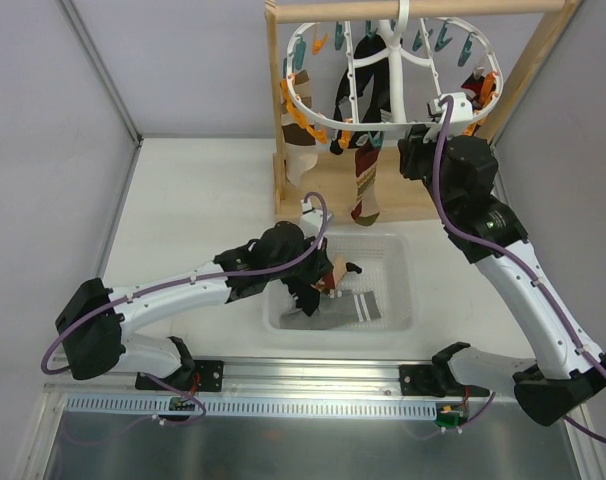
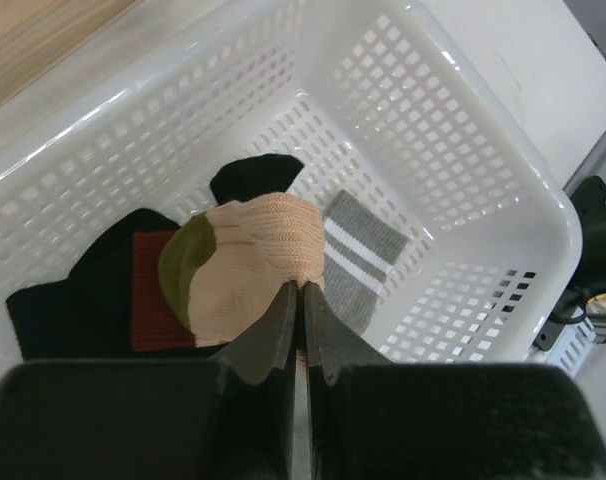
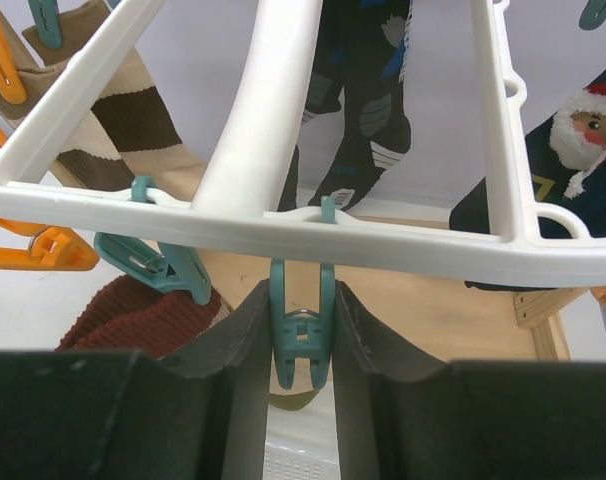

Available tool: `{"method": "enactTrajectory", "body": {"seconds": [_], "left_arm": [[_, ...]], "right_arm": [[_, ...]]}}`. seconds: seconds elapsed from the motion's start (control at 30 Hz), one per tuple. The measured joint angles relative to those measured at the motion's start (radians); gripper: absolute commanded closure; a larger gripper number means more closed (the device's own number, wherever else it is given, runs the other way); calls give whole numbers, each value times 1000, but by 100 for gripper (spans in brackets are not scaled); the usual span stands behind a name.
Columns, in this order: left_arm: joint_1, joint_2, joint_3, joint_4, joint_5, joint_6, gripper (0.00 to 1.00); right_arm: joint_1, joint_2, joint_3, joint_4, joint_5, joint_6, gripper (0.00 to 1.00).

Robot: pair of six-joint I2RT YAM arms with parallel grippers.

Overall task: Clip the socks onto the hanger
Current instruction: Pick up the sock from the bin.

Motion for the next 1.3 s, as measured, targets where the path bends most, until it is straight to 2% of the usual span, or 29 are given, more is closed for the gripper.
{"method": "enactTrajectory", "body": {"seconds": [0.2,0.37,0.63,0.97,1.17,1.3], "left_arm": [[-35,57,92,-8,57,16,100],[-64,19,149,-5,40,32,100],[-37,-97,105,-2,-85,30,100],[-5,-32,-26,-43,-296,39,100],[2,-27,-34,-65,-455,96,100],[7,15,-33,-76,-510,108,100]], "right_arm": [[0,7,-1,2,2,0,99],[0,8,-1,2,5,0,99],[0,15,-1,5,5,0,99],[0,45,-1,6,3,3,99],[0,47,-1,10,3,3,99],[0,54,-1,12,3,3,99]]}}
